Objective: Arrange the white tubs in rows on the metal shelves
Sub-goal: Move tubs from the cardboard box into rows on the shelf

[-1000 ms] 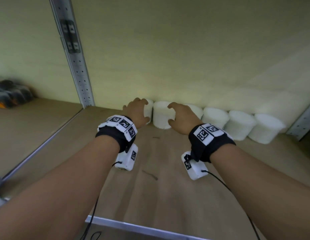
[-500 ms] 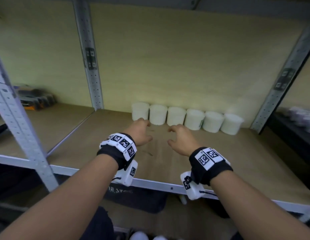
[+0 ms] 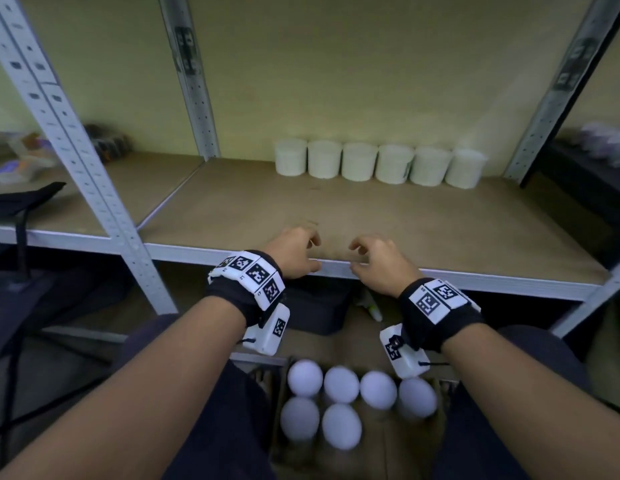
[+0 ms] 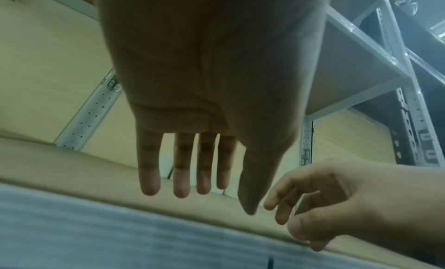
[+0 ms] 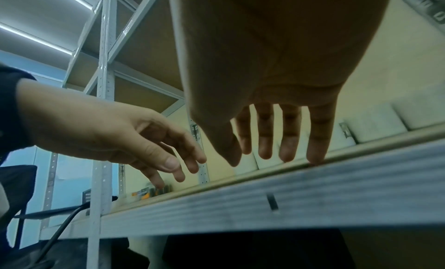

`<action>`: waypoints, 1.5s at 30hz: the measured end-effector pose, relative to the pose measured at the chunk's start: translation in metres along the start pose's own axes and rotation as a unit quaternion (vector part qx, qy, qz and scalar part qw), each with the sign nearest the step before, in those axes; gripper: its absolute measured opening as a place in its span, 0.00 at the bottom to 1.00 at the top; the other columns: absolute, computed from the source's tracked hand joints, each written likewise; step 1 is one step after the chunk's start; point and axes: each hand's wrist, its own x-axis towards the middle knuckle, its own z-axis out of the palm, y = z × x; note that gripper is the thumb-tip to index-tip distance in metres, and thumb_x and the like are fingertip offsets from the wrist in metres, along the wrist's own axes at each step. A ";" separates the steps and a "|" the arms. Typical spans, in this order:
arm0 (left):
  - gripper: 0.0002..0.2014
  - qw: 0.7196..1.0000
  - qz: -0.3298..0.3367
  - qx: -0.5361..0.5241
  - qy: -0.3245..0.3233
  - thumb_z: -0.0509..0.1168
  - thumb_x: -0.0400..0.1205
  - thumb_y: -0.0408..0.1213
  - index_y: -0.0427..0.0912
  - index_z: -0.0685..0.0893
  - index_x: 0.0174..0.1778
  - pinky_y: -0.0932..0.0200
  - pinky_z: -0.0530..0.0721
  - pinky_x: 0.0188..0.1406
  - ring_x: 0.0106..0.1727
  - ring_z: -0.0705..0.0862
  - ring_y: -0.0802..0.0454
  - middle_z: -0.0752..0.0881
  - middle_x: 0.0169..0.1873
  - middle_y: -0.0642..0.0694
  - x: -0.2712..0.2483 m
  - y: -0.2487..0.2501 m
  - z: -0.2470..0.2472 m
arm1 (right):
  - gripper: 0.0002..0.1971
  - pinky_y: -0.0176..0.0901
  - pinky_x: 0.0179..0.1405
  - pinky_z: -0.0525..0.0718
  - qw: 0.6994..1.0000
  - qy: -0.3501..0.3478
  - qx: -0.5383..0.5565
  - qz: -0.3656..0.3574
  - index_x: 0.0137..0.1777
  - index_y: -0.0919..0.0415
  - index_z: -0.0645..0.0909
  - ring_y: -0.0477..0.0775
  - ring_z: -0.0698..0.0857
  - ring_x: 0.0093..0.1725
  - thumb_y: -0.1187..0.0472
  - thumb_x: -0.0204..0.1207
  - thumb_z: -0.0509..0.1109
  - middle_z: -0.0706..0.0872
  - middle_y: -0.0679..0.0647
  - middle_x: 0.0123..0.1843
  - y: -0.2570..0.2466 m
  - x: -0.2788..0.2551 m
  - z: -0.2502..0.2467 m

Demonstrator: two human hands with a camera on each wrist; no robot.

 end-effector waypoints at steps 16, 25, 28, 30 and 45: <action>0.19 0.974 -0.123 -0.071 -0.174 0.72 0.73 0.37 0.42 0.82 0.60 0.57 0.81 0.57 0.59 0.84 0.44 0.85 0.59 0.42 -0.028 -0.050 0.173 | 0.17 0.54 0.64 0.79 0.984 -0.152 0.010 0.096 0.61 0.58 0.79 0.65 0.78 0.64 0.61 0.72 0.68 0.79 0.60 0.62 0.054 -0.045 0.170; 0.30 0.939 -0.153 -0.002 -0.306 0.71 0.77 0.45 0.45 0.72 0.75 0.54 0.71 0.70 0.75 0.72 0.43 0.72 0.75 0.45 -0.030 -0.081 0.276 | 0.24 0.57 0.68 0.77 0.942 -0.294 -0.025 0.160 0.70 0.51 0.73 0.66 0.75 0.71 0.52 0.74 0.69 0.72 0.57 0.74 0.086 -0.075 0.258; 0.34 0.927 -0.168 0.015 -0.336 0.71 0.75 0.48 0.49 0.68 0.76 0.45 0.74 0.71 0.74 0.71 0.38 0.67 0.76 0.45 -0.032 -0.089 0.302 | 0.27 0.62 0.68 0.75 0.922 -0.345 -0.045 0.172 0.73 0.50 0.69 0.69 0.71 0.71 0.48 0.75 0.69 0.67 0.57 0.75 0.095 -0.083 0.284; 0.36 0.917 -0.172 0.018 -0.360 0.73 0.70 0.50 0.53 0.66 0.74 0.37 0.78 0.65 0.68 0.75 0.34 0.65 0.72 0.43 -0.034 -0.091 0.312 | 0.30 0.63 0.67 0.74 0.916 -0.366 -0.071 0.151 0.74 0.51 0.68 0.70 0.73 0.69 0.45 0.73 0.70 0.68 0.59 0.74 0.098 -0.089 0.296; 0.32 0.946 -0.146 0.140 -0.253 0.82 0.54 0.50 0.50 0.82 0.54 0.55 0.80 0.27 0.30 0.82 0.43 0.83 0.52 0.43 -0.055 -0.102 0.378 | 0.44 0.49 0.68 0.73 0.940 -0.290 -0.037 0.176 0.78 0.46 0.62 0.66 0.68 0.71 0.47 0.62 0.77 0.60 0.59 0.75 0.098 -0.120 0.336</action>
